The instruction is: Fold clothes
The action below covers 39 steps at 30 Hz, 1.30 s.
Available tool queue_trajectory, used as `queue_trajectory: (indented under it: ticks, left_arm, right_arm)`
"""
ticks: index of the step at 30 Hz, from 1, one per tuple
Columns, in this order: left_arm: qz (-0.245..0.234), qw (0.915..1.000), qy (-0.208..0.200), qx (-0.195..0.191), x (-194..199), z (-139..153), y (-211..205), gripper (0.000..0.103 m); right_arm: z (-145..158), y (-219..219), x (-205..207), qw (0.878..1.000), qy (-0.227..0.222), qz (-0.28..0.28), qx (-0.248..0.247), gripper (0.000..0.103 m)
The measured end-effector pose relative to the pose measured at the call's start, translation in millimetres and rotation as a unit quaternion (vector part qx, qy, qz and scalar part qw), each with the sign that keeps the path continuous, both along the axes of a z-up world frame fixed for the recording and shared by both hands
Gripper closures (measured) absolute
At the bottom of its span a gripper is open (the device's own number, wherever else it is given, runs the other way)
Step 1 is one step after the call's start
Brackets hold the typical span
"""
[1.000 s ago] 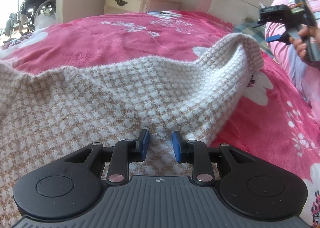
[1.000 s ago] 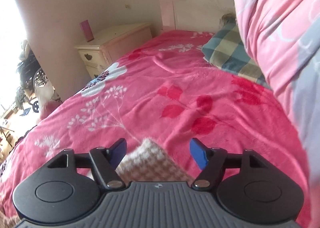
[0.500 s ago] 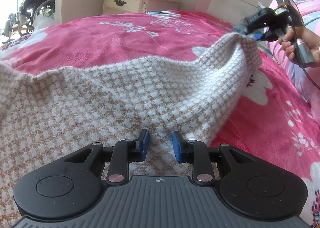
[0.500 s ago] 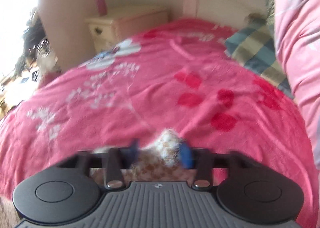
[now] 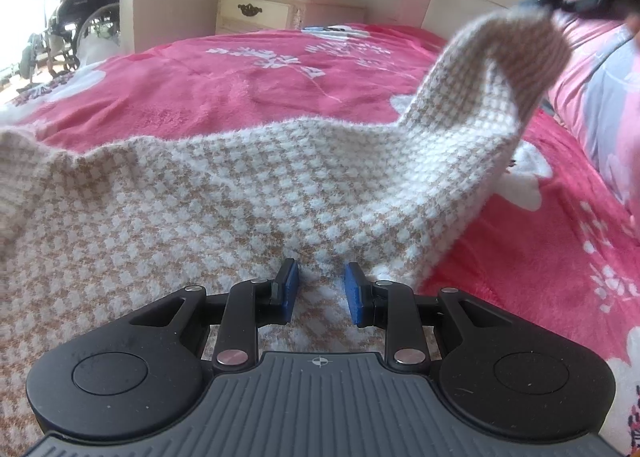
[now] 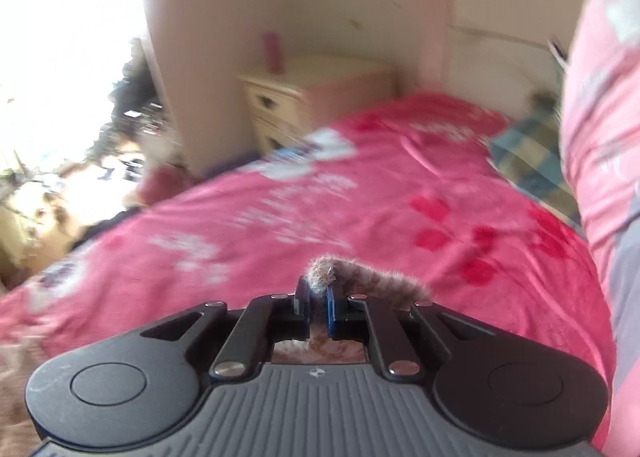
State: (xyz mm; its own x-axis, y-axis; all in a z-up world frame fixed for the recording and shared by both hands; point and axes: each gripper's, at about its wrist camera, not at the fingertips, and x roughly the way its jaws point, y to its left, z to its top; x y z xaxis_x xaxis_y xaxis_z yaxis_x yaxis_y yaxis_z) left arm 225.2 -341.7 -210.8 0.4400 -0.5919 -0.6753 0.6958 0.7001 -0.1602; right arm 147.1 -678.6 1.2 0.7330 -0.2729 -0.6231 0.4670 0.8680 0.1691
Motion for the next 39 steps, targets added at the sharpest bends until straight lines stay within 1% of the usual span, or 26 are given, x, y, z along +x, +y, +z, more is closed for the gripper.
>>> queue_trajectory:
  ticks: [5, 9, 11, 14, 15, 18, 21, 23, 26, 27, 28, 30, 31, 33, 37, 39]
  left_arm:
    - [0.011, 0.9996, 0.015, -0.021, 3, 17, 42, 0.078]
    - [0.021, 0.9986, 0.030, -0.039, 5, 32, 79, 0.078]
    - [0.025, 0.9978, 0.037, -0.049, 7, 40, 98, 0.078]
    - [0.057, 0.9964, 0.036, -0.052, 4, 51, 151, 0.078]
    - [0.069, 0.9957, 0.036, -0.052, 3, 54, 170, 0.078]
    - [0.104, 0.9926, 0.033, -0.053, 0, 65, 228, 0.078]
    - [0.140, 0.9883, 0.031, -0.053, -3, 76, 287, 0.078]
    - [0.164, 0.9842, 0.034, -0.056, -6, 81, 321, 0.078]
    - [0.202, 0.9752, 0.058, -0.069, -9, 79, 354, 0.078]
    - [0.210, 0.9726, 0.065, -0.075, -10, 78, 362, 0.078]
    - [0.213, 0.9714, 0.070, -0.079, -12, 77, 366, 0.078]
    - [0.204, 0.9722, 0.077, -0.086, -15, 75, 369, 0.078]
    - [0.194, 0.9737, 0.080, -0.087, -17, 74, 368, 0.077]
    - [0.172, 0.9768, 0.092, -0.090, -21, 72, 363, 0.075]
    - [0.136, 0.9798, 0.104, -0.103, -25, 68, 350, 0.072]
    - [0.132, 0.9784, 0.109, -0.115, -26, 68, 344, 0.071]
  right_arm:
    - [64, 80, -23, 0.997, -0.046, 0.063, -0.011, 0.094]
    - [105, 152, -30, 0.989, -0.086, 0.116, -0.010, 0.094]
    - [120, 189, -32, 0.984, -0.101, 0.146, -0.006, 0.094]
    - [133, 249, -28, 0.972, -0.109, 0.206, -0.003, 0.094]
    - [131, 266, -25, 0.969, -0.105, 0.222, 0.005, 0.095]
    - [100, 304, -10, 0.962, -0.066, 0.255, 0.073, 0.095]
    - [69, 342, 5, 0.948, -0.026, 0.285, 0.141, 0.094]
    - [48, 368, 14, 0.934, 0.000, 0.305, 0.185, 0.090]
    - [17, 406, 29, 0.908, 0.040, 0.332, 0.251, 0.073]
    - [6, 419, 34, 0.898, 0.053, 0.340, 0.272, 0.073]
    - [-2, 425, 37, 0.892, 0.062, 0.344, 0.286, 0.073]
    - [-10, 412, 35, 0.898, 0.059, 0.331, 0.282, 0.072]
    - [-14, 405, 33, 0.901, 0.057, 0.325, 0.281, 0.066]
    - [-22, 392, 31, 0.907, 0.054, 0.312, 0.277, 0.061]
    - [-38, 365, 25, 0.918, 0.048, 0.286, 0.269, 0.060]
    - [-46, 351, 23, 0.924, 0.045, 0.273, 0.265, 0.060]
